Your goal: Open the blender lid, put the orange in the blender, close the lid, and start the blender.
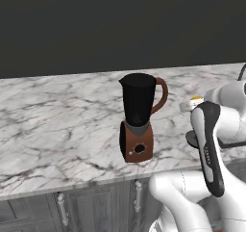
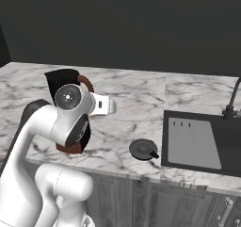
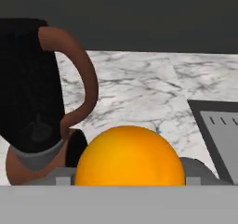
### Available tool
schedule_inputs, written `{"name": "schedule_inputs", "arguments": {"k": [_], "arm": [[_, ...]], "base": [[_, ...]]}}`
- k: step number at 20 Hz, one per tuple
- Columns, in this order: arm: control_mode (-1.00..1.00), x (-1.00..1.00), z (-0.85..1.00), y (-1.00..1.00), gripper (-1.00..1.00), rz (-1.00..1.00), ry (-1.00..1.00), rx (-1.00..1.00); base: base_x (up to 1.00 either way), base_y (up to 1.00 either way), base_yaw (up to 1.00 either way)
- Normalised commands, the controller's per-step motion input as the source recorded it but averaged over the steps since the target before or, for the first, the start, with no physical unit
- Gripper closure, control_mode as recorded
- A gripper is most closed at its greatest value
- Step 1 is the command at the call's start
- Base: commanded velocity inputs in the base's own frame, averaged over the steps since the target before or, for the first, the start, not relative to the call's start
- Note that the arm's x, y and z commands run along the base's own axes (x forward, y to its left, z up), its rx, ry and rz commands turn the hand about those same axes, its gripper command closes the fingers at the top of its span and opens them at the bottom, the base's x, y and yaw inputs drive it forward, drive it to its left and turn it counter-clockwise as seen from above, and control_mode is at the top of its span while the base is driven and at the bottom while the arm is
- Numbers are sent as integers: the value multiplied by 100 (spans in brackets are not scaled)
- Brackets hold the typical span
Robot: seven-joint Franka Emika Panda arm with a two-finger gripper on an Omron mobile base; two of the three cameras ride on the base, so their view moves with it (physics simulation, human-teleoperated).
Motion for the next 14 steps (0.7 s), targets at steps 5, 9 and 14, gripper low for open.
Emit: {"name": "schedule_inputs", "arguments": {"k": [5,9,14], "arm": [[-100,-16,100,28,100,0,-16,-1],[-100,-3,100,54,100,0,-8,-3],[-100,7,63,79,100,0,0,-4]], "base": [[0,0,0],[0,0,0],[0,0,0]]}}
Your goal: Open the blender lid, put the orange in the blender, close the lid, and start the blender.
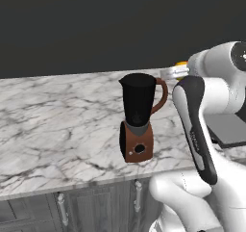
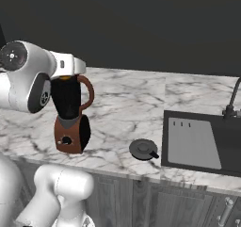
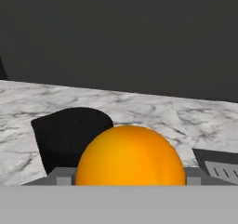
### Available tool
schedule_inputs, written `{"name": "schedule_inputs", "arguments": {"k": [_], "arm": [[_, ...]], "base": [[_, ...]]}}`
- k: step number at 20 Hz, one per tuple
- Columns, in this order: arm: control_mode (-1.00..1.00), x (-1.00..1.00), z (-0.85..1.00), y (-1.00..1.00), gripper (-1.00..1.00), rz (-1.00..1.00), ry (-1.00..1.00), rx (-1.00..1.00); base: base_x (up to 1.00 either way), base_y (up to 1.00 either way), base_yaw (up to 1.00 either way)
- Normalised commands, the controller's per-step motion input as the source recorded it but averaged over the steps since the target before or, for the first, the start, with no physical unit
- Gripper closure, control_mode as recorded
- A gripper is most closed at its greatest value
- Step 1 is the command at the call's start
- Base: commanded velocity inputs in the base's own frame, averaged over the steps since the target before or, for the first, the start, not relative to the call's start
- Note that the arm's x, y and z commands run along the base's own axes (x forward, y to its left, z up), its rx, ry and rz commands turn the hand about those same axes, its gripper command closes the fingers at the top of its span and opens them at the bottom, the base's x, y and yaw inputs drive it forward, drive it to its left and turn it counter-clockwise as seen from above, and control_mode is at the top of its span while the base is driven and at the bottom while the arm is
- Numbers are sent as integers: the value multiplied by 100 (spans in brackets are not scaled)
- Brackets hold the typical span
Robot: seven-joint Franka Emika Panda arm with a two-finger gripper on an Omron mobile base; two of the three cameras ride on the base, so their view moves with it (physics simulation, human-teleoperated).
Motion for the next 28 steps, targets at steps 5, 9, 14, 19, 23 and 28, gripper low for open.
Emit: {"name": "schedule_inputs", "arguments": {"k": [5,9,14,19,23,28], "arm": [[-100,51,7,82,100,2,11,-3],[-100,64,-36,37,100,9,16,0],[-100,54,-61,8,100,11,17,0],[-100,32,-63,16,100,8,12,-1],[-100,2,-60,16,100,1,4,-5],[-100,14,-54,1,100,0,4,-2]], "base": [[0,0,0],[0,0,0],[0,0,0],[0,0,0],[0,0,0],[0,0,0]]}}
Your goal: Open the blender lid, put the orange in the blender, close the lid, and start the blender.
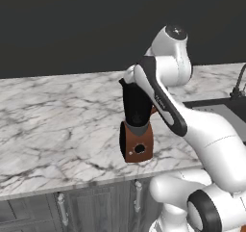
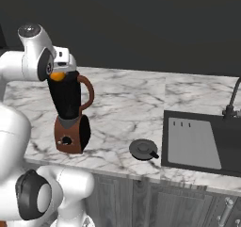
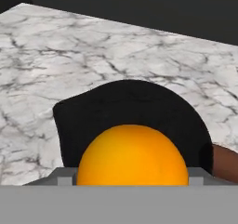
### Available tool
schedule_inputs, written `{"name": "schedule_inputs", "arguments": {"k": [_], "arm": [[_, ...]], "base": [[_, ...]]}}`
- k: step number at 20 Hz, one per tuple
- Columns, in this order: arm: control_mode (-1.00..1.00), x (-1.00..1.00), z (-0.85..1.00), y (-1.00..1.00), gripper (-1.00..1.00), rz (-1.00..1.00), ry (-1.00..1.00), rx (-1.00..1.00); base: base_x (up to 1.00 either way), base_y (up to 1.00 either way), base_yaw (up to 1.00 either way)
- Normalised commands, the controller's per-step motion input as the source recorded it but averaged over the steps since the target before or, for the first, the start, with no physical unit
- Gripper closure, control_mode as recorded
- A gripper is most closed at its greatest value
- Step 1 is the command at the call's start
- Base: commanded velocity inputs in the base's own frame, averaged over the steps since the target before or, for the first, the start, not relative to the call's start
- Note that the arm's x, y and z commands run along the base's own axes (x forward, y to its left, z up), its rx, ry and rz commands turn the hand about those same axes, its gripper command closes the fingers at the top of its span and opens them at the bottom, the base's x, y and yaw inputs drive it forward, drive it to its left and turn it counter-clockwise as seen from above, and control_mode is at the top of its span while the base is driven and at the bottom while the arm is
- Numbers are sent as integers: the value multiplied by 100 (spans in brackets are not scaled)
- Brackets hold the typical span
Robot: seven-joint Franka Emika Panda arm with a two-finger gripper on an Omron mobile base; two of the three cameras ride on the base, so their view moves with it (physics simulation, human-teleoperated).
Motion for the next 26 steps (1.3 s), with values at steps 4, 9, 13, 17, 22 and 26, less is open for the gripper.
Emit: {"name": "schedule_inputs", "arguments": {"k": [4,9,13,17,22,26], "arm": [[-100,56,-34,1,100,0,7,0],[-100,27,-69,1,100,0,11,-4],[-100,2,-71,0,100,0,14,-6],[-100,0,-30,0,-100,0,4,-1],[-100,0,-1,0,-100,0,0,0],[-100,0,3,0,-100,-3,0,0]], "base": [[0,0,0],[0,0,0],[0,0,0],[0,0,0],[0,0,0],[0,0,0]]}}
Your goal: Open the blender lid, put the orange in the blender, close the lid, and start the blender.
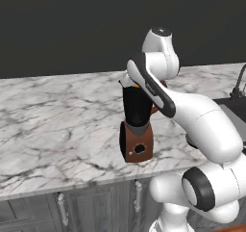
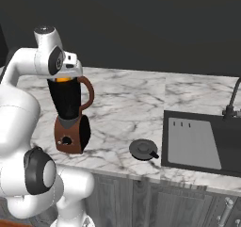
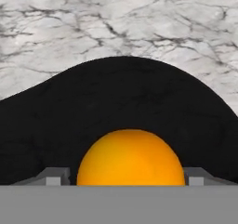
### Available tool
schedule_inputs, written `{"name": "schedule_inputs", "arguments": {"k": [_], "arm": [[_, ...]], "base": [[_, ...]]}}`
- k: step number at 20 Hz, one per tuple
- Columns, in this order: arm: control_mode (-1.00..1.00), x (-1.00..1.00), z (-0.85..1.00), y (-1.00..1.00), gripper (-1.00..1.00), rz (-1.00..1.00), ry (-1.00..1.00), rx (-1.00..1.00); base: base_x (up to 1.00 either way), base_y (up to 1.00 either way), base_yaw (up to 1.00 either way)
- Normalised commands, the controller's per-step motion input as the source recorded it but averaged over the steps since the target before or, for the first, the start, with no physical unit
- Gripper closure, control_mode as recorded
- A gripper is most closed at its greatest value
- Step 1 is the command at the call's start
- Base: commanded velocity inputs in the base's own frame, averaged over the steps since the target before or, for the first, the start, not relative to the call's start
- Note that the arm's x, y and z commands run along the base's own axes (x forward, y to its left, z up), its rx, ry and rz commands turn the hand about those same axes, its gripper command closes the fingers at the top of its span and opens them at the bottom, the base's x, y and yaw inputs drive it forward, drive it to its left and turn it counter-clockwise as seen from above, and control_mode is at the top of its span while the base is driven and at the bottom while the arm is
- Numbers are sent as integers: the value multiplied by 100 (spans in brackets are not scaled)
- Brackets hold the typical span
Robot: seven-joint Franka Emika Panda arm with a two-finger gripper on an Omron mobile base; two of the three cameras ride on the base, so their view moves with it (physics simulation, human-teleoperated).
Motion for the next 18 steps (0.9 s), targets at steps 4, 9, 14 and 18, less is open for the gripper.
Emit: {"name": "schedule_inputs", "arguments": {"k": [4,9,14,18], "arm": [[-100,0,30,0,-100,-7,0,0],[-100,0,46,0,-100,-7,0,0],[-100,0,2,0,-100,-5,2,0],[-100,0,-9,0,-100,-3,3,0]], "base": [[0,0,0],[0,0,0],[0,0,0],[0,0,0]]}}
